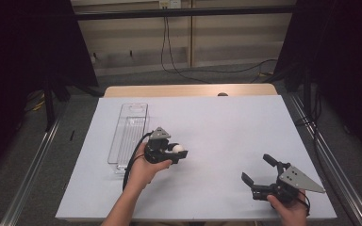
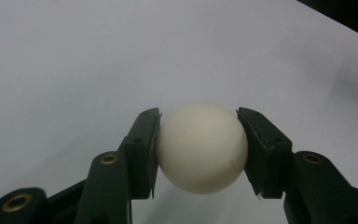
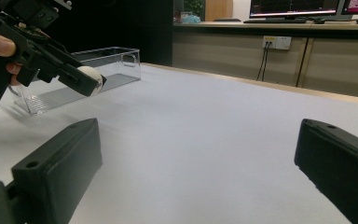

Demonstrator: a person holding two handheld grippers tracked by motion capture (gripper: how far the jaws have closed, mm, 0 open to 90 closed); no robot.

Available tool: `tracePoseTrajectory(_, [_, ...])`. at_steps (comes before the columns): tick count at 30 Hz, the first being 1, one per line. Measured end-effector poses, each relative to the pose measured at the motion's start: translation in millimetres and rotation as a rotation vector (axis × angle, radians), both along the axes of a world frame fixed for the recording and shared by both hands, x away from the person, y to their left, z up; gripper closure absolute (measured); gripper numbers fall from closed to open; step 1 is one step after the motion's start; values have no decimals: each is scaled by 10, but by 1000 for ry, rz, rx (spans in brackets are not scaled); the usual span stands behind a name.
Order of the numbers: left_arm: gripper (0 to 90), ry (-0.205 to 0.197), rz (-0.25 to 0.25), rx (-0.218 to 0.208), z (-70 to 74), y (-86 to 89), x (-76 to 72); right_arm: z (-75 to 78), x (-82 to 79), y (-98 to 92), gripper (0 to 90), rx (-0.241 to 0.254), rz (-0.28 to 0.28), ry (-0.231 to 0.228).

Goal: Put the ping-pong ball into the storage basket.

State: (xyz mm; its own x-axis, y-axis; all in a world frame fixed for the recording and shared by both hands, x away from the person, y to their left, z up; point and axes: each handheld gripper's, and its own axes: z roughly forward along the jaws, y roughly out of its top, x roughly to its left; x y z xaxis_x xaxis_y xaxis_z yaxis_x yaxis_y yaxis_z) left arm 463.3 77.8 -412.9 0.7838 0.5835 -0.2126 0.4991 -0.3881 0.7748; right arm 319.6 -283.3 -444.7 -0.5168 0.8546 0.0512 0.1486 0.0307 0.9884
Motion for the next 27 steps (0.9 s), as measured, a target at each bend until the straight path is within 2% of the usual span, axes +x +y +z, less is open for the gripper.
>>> tracePoseTrajectory(16, [511, 8, 21, -22, 33, 88, 27, 1, 9, -7, 3, -7, -11, -3])
tracePoseTrajectory(26, [511, 11, 32, -15, 62, 160, 58, -4, 13, -5, 3, -7, -9, 3])
tracePoseTrajectory(27, [511, 12, 45, -26, 59, 154, 56, -3, 13, -2, 3, -4, -9, 0])
